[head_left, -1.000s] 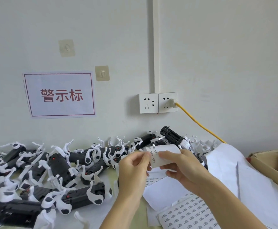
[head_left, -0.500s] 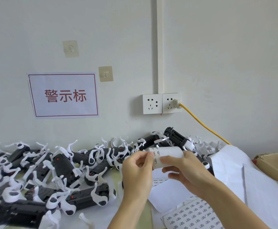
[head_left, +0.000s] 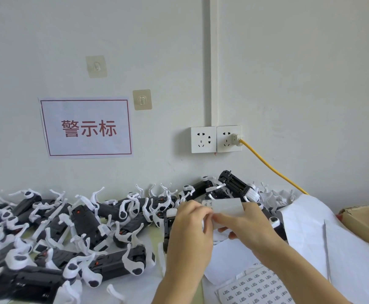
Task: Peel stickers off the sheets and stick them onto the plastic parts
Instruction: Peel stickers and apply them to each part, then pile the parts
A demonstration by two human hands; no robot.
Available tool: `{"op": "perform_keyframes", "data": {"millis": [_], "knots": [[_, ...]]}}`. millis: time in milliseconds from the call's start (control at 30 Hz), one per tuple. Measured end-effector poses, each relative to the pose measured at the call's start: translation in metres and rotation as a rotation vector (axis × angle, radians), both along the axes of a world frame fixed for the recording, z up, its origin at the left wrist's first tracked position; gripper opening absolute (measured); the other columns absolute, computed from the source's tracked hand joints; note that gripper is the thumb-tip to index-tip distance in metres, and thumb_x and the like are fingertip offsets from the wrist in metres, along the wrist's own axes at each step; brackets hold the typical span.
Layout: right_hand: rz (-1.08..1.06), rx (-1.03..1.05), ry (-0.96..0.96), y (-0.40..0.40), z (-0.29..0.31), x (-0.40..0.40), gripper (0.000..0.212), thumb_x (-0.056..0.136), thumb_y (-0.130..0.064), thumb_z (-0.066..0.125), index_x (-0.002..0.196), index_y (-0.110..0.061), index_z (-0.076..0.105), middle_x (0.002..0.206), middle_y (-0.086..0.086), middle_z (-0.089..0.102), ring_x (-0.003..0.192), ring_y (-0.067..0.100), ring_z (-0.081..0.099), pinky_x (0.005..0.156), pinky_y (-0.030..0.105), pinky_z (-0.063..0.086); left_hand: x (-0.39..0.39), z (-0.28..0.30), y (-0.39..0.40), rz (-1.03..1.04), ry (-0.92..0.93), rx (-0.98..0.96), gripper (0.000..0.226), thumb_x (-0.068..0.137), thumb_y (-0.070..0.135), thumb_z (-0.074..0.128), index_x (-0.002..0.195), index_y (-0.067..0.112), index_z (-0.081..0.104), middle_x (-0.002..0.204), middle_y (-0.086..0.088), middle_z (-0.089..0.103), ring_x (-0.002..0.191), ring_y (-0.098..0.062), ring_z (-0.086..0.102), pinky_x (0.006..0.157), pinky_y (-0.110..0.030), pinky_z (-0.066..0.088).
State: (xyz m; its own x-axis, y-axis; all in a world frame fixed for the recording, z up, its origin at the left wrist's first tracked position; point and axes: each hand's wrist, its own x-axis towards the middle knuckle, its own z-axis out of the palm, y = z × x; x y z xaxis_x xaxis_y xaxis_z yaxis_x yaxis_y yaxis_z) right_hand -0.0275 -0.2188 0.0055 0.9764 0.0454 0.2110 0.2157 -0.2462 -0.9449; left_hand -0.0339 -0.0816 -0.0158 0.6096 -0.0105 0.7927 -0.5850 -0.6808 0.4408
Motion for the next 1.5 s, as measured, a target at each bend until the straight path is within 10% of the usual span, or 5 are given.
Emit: {"op": "perform_keyframes", "data": {"millis": [200,867,1067,1500], "knots": [[-0.036,-0.173,-0.124,0.001,-0.004,-0.001,0.036,0.085,-0.013,0.067,0.061,-0.002,0.042,0.058,0.005,0.036,0.054,0.018,0.029,0.049,0.029,0.026,0.004,-0.001,0.005,-0.04,0.092,0.03,0.015,0.093,0.006,0.064,0.089,0.013,0.076,0.089,0.005,0.063,0.09,-0.004,0.054,0.08,-0.009,0.038],[-0.043,-0.325,-0.225,-0.004,-0.008,0.004,0.044,0.088,-0.011,0.068,0.053,-0.019,0.042,0.04,-0.012,0.035,0.039,0.008,0.031,0.039,0.016,0.026,0.005,-0.004,0.006,-0.083,0.212,-0.03,0.008,0.087,0.012,0.069,0.082,0.018,0.071,0.082,0.012,0.062,0.081,0.002,0.053,0.073,-0.009,0.039],[0.019,-0.374,-0.219,-0.003,0.002,-0.006,0.064,0.092,-0.005,0.063,0.045,-0.047,0.059,0.037,-0.018,0.042,0.036,0.004,0.038,0.038,0.014,0.029,0.007,-0.003,0.007,-0.088,0.212,-0.044,0.013,0.088,0.009,0.072,0.082,0.017,0.081,0.075,0.011,0.063,0.073,0.0,0.053,0.065,-0.012,0.04],[-0.072,-0.406,-0.179,-0.004,-0.005,-0.001,0.046,0.089,-0.015,0.07,0.059,-0.016,0.035,0.056,-0.004,0.026,0.047,0.01,0.022,0.044,0.022,0.02,0.005,-0.004,0.005,-0.074,0.242,-0.047,0.016,0.085,0.008,0.07,0.071,0.011,0.077,0.074,-0.002,0.063,0.072,-0.013,0.055,0.067,-0.032,0.045]]}}
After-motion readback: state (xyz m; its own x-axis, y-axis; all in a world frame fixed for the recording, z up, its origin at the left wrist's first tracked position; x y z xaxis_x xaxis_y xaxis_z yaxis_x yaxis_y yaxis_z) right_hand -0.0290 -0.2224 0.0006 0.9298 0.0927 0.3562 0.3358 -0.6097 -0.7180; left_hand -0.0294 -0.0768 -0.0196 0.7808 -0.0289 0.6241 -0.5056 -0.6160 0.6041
